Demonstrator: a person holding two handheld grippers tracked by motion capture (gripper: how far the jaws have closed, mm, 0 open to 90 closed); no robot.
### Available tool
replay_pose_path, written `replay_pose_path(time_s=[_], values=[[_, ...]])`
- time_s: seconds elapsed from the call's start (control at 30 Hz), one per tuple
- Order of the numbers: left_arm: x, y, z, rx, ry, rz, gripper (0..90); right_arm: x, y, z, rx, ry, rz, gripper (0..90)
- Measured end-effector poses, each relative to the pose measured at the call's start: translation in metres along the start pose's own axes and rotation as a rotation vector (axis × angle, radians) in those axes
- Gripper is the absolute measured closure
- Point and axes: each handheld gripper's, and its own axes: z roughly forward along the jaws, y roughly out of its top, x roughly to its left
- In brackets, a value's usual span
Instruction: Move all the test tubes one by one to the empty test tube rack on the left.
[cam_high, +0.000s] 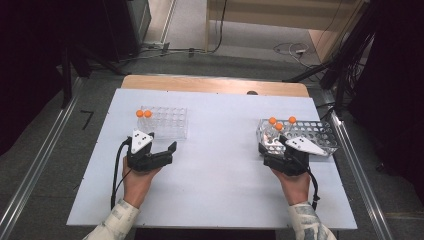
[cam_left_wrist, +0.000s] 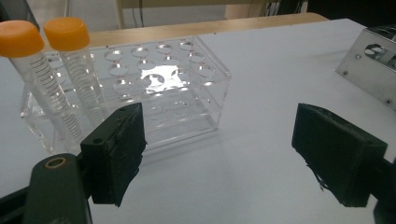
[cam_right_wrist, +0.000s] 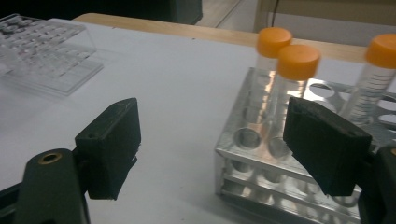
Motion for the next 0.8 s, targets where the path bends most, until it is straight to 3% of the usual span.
replay_pose_path(time_s=[0.17,0.57,0.8], values=[[0.001,-0.001,0.001,0.006,-0.008,-0.02,18.0,-0.013,0.0,0.004,-0.013,-0.059,0.011,18.1],[-0.001,-0.002,0.003,0.013,-0.013,-0.019,18.6,-0.029,0.0,0.023,-0.017,-0.1,0.046,29.1],[-0.003,-0.002,0.004,0.018,-0.016,-0.009,19.0,-0.031,-0.001,0.031,-0.015,-0.13,0.029,37.6]])
